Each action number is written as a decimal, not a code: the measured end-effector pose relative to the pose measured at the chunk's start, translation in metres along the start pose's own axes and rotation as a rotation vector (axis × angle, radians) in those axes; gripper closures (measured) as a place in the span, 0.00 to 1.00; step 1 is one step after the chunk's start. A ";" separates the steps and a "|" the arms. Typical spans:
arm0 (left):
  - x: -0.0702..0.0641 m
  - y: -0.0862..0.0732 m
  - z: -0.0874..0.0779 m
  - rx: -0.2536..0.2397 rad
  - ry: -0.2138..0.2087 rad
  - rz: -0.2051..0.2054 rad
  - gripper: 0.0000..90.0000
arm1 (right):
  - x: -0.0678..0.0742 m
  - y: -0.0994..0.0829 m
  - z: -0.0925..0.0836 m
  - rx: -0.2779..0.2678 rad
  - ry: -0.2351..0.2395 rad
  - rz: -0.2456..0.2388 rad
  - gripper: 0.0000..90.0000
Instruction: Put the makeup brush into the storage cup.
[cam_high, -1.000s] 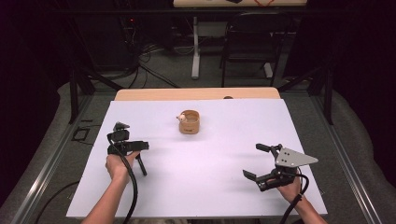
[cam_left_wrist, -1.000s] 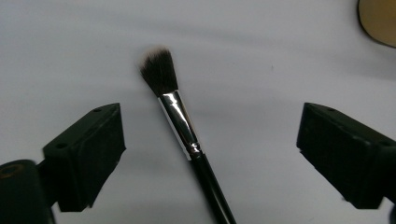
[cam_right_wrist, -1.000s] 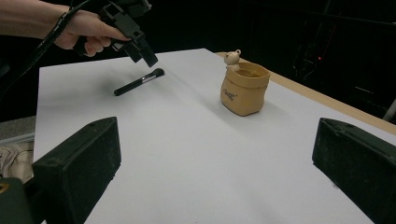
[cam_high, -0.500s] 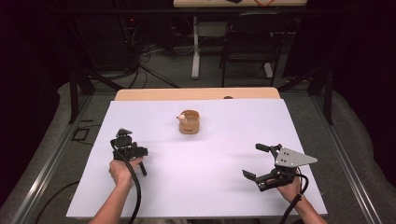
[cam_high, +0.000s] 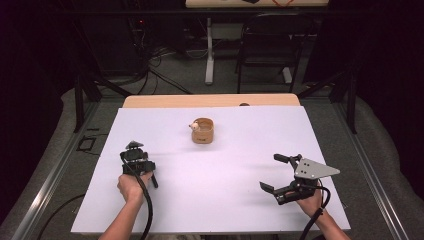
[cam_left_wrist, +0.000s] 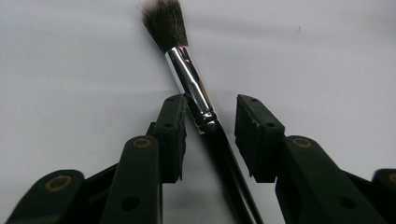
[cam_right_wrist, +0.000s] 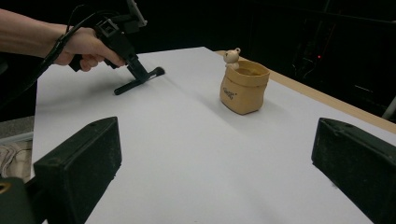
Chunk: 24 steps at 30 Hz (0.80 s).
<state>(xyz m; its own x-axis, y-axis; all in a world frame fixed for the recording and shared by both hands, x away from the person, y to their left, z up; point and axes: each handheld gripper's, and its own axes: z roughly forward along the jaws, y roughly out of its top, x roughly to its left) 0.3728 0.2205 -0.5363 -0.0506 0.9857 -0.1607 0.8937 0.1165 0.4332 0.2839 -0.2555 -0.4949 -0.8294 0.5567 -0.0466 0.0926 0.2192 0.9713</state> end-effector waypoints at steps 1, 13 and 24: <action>-0.001 -0.001 0.000 -0.003 0.009 0.007 0.73 | 0.000 0.000 0.000 0.000 0.001 0.000 0.01; -0.004 -0.005 0.001 -0.017 0.071 0.094 0.85 | 0.000 0.000 0.000 0.001 0.000 -0.001 0.02; 0.005 -0.004 -0.003 -0.047 0.020 0.126 0.86 | -0.001 0.000 -0.001 -0.002 -0.004 0.000 0.02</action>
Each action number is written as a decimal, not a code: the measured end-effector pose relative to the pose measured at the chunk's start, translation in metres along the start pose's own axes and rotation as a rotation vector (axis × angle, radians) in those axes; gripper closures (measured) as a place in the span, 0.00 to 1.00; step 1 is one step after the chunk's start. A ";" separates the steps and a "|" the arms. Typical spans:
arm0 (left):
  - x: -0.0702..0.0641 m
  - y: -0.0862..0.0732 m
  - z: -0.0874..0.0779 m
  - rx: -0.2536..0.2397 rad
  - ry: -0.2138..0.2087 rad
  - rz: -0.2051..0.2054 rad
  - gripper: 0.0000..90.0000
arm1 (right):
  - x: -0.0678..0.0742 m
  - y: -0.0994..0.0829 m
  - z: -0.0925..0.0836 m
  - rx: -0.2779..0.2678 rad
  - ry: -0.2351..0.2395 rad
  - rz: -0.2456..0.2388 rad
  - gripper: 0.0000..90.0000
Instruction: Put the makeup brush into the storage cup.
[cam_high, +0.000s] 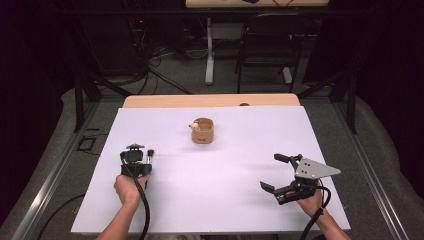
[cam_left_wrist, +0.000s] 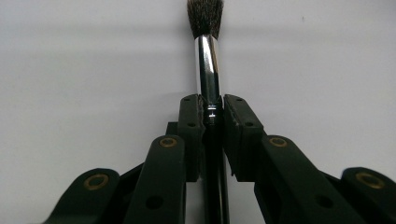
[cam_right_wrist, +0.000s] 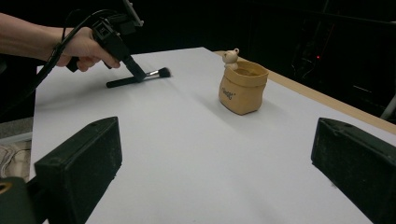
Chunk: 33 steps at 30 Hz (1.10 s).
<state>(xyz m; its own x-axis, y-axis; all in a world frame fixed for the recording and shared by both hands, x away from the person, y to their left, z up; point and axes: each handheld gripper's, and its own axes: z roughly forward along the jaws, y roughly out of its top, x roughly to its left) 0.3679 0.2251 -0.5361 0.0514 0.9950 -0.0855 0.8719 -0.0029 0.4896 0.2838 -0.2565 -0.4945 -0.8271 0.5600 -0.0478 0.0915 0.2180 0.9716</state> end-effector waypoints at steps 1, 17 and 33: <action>0.000 0.000 0.000 0.000 0.000 0.000 0.86 | 0.000 0.000 0.000 0.000 0.000 0.000 0.02; -0.002 0.001 -0.021 -0.133 -0.087 0.059 0.86 | 0.000 0.000 0.000 -0.002 -0.002 0.001 0.02; -0.017 0.002 -0.044 -0.310 -0.149 0.106 0.86 | 0.000 0.000 -0.001 -0.006 0.004 0.007 0.02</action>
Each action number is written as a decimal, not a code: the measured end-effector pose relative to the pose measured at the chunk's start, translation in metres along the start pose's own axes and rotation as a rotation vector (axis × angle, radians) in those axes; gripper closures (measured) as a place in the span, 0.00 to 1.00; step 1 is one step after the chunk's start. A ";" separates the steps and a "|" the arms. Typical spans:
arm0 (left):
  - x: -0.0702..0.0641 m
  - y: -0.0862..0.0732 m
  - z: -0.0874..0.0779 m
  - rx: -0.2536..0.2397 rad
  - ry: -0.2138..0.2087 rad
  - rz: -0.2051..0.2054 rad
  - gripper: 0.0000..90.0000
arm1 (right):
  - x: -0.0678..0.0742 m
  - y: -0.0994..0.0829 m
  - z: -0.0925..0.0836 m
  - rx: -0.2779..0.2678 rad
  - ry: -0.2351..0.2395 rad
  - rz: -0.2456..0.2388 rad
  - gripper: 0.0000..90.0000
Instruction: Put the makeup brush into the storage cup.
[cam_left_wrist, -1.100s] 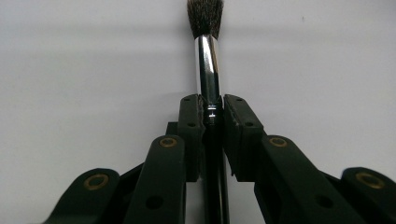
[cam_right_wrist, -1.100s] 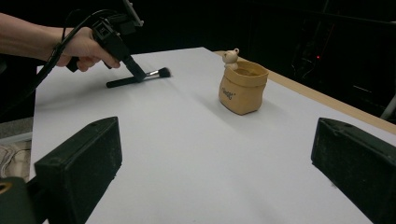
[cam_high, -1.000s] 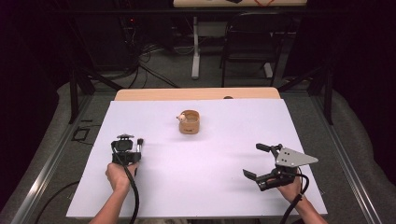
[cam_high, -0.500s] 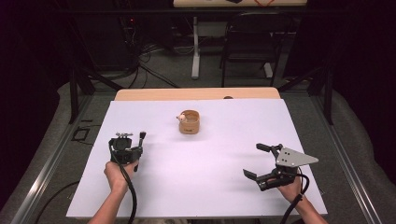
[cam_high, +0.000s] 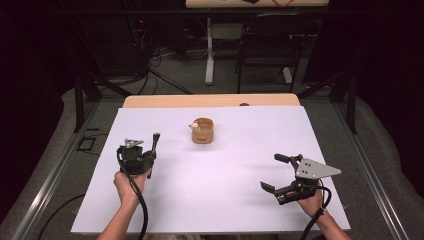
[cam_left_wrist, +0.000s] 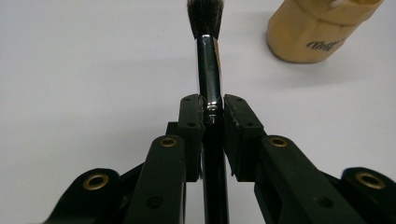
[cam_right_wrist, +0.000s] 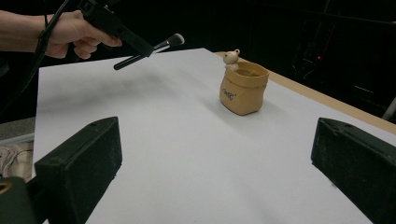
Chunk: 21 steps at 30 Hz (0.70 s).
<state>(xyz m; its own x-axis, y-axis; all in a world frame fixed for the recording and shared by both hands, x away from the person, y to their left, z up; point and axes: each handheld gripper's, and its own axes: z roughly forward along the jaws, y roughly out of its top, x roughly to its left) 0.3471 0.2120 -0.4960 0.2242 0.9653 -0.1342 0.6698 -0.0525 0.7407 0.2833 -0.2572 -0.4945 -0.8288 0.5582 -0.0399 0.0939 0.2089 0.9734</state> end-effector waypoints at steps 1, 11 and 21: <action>-0.002 0.002 -0.002 -0.028 -0.006 0.006 0.86 | 0.000 0.000 0.000 0.000 0.000 0.000 0.02; -0.008 0.005 -0.005 -0.115 -0.024 0.011 0.86 | 0.000 0.000 0.000 0.003 0.002 -0.002 0.02; -0.016 0.008 -0.003 -0.176 -0.044 0.023 0.86 | 0.000 0.000 0.000 0.007 0.003 0.000 0.02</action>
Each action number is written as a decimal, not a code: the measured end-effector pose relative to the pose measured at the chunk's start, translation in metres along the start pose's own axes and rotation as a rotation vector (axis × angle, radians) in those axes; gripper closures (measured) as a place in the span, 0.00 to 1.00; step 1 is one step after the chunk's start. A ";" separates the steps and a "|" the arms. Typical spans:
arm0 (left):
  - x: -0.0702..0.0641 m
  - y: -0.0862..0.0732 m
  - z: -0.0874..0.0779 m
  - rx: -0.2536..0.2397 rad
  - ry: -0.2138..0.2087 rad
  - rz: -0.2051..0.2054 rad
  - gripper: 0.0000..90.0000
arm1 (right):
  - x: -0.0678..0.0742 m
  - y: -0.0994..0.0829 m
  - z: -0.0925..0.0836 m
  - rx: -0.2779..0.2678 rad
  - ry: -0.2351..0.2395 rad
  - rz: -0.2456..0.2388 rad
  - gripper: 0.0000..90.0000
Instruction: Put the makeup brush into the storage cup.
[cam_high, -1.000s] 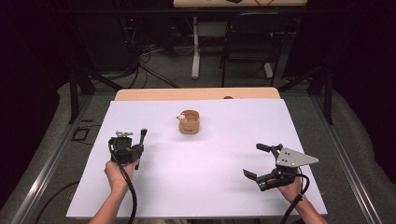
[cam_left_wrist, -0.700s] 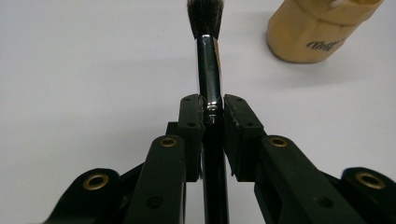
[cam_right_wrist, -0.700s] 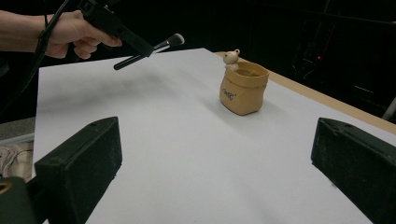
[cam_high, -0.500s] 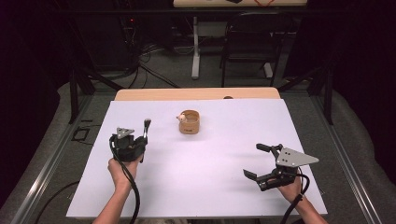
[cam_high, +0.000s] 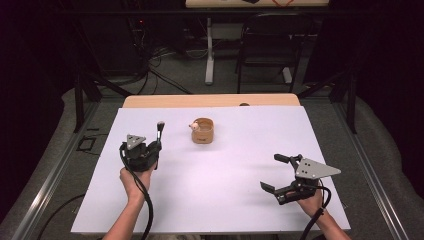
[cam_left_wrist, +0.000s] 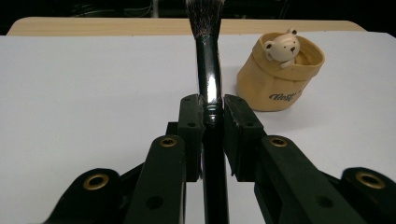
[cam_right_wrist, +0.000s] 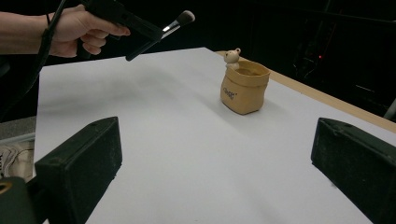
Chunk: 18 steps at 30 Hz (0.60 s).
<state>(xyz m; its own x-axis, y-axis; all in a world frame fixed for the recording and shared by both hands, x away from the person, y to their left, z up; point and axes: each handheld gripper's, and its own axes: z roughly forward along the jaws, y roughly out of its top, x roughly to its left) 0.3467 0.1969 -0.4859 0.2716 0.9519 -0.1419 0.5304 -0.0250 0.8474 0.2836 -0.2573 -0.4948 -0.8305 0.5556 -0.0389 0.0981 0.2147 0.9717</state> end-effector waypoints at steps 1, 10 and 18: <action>0.000 0.000 0.000 0.000 0.000 0.000 0.86 | 0.000 0.000 0.000 -0.001 0.001 0.000 0.02; -0.010 0.007 0.007 -0.041 -0.025 0.018 0.86 | 0.000 0.000 0.000 -0.001 0.001 -0.003 0.02; -0.019 0.014 0.015 -0.055 -0.045 0.031 0.86 | -0.001 0.000 -0.001 -0.001 0.001 -0.003 0.02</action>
<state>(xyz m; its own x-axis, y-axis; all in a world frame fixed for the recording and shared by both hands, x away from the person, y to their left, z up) 0.3612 0.1737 -0.4794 0.3239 0.9362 -0.1366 0.4767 -0.0367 0.8783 0.2838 -0.2582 -0.4947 -0.8311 0.5545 -0.0418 0.0951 0.2158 0.9718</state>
